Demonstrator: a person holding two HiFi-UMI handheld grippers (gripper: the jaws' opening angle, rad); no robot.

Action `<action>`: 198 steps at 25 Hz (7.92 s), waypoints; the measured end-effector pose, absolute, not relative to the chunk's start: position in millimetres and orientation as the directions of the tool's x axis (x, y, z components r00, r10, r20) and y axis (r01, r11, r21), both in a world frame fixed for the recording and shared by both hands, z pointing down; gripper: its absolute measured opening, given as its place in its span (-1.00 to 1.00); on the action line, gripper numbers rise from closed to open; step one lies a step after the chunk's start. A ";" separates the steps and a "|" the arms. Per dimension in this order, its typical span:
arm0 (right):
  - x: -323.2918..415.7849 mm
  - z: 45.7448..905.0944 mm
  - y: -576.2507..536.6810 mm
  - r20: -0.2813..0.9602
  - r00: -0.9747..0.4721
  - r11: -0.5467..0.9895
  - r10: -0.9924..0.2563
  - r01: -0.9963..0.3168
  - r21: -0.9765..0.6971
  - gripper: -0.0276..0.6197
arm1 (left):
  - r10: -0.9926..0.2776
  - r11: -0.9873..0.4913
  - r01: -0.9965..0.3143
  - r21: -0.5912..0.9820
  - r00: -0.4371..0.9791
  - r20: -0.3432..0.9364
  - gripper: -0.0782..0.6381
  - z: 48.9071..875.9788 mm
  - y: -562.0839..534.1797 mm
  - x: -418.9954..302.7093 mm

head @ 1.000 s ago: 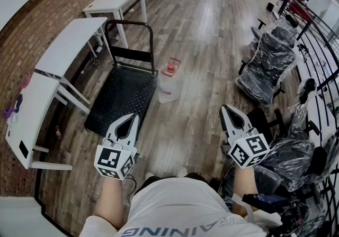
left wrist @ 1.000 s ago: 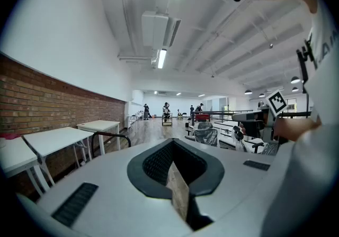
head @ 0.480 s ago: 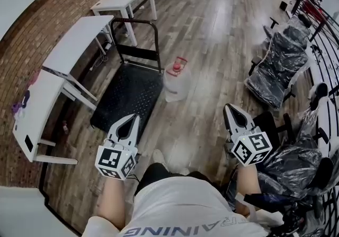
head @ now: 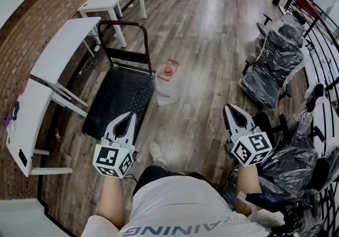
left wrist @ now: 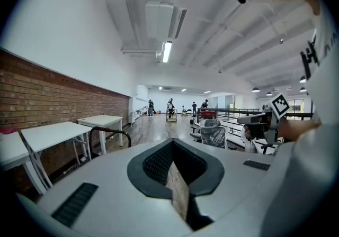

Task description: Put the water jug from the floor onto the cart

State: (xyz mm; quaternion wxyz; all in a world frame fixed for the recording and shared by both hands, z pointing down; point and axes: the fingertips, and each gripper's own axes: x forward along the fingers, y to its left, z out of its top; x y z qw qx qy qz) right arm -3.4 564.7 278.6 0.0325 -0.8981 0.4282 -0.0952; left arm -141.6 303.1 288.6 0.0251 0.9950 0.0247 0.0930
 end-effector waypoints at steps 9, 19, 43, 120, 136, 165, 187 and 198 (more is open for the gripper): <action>46.8 284.2 474.6 0.182 0.570 -0.592 -0.801 -0.799 -0.108 -0.91 | 0.022 -0.995 0.003 0.099 0.982 0.188 -0.78 299.4 220.5 -90.1; 83.8 288.2 333.8 0.192 0.488 -0.511 -0.852 -0.855 -0.093 -0.91 | -0.003 -0.996 -0.021 0.084 0.980 0.200 -0.78 310.9 109.7 -51.9; 251.5 289.9 151.9 0.145 0.308 -0.325 -0.940 -0.939 -0.112 -0.91 | -0.280 -0.946 -0.306 0.108 0.938 0.203 -0.78 317.3 -42.4 27.4; 365.6 769.5 205.3 0.758 0.338 -0.498 -0.558 -0.867 0.020 0.06 | -0.248 -0.890 -0.416 0.186 0.784 0.569 -0.78 590.5 -59.2 111.9; 346.3 565.4 188.1 0.695 0.386 -0.508 -0.606 -0.861 0.036 0.06 | -0.366 -0.863 -0.480 0.157 0.808 0.461 -0.78 478.3 -77.2 44.7; 139.2 475.6 -79.4 0.630 -0.046 0.069 -0.775 -0.998 0.013 0.06 | -0.769 -0.533 -0.836 0.131 0.543 0.336 -0.78 424.1 -169.4 -210.8; 118.4 514.1 -298.6 0.649 -0.346 0.488 -0.678 -0.872 0.045 0.06 | -0.893 -0.205 -0.969 0.140 0.244 0.378 -0.78 423.2 -189.1 -203.8; 166.6 593.0 -373.8 0.680 -0.312 0.490 -0.663 -0.868 0.079 0.06 | -0.872 -0.150 -0.981 0.124 0.190 0.450 -0.78 444.5 -187.0 -196.8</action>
